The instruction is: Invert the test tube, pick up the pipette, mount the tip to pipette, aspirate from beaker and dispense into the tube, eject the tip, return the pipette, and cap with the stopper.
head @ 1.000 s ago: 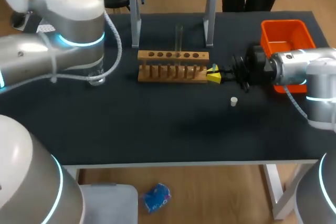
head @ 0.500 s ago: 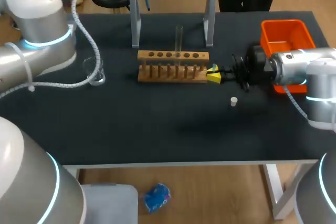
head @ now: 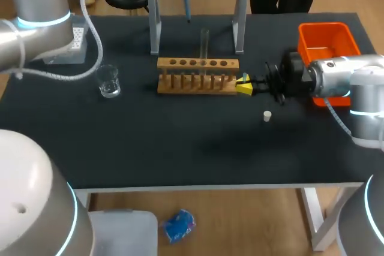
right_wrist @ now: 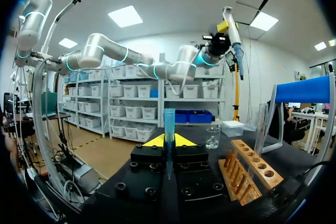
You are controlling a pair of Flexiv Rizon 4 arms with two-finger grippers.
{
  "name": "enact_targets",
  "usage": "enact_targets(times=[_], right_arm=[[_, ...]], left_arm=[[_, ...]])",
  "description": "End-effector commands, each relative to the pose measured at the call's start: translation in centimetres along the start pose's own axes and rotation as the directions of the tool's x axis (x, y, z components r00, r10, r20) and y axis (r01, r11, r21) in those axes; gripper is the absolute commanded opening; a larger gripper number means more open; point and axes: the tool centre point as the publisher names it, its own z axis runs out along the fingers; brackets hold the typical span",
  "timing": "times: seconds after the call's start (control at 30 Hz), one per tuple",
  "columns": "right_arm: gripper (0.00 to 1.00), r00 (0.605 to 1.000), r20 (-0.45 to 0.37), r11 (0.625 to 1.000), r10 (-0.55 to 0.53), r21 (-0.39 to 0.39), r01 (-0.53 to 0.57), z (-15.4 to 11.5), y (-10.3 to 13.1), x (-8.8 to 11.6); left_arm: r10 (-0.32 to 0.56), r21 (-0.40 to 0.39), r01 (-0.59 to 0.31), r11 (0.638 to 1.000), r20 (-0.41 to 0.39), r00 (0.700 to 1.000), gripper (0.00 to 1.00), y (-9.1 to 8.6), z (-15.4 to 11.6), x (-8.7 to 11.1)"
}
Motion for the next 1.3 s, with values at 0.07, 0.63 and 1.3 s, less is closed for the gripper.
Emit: enact_targets(times=[0.07,0.63,1.3], right_arm=[[0.0,1.0,-0.002,1.0,-0.001,-0.001,0.001,-0.1,-0.1,0.0],[0.0,1.0,-0.002,1.0,-0.001,-0.001,0.001,-0.1,-0.1,0.0],[0.0,1.0,-0.002,1.0,-0.001,-0.001,0.001,-0.1,-0.1,0.0]], left_arm=[[-0.079,-0.054,0.071,0.996,-0.15,0.985,0.0,-0.7,1.9,2.0],[-0.135,-0.035,0.132,0.991,-0.145,0.98,0.0,0.3,3.4,3.6],[-0.079,-0.031,0.078,0.996,-0.019,0.997,0.0,1.8,6.7,10.5]])
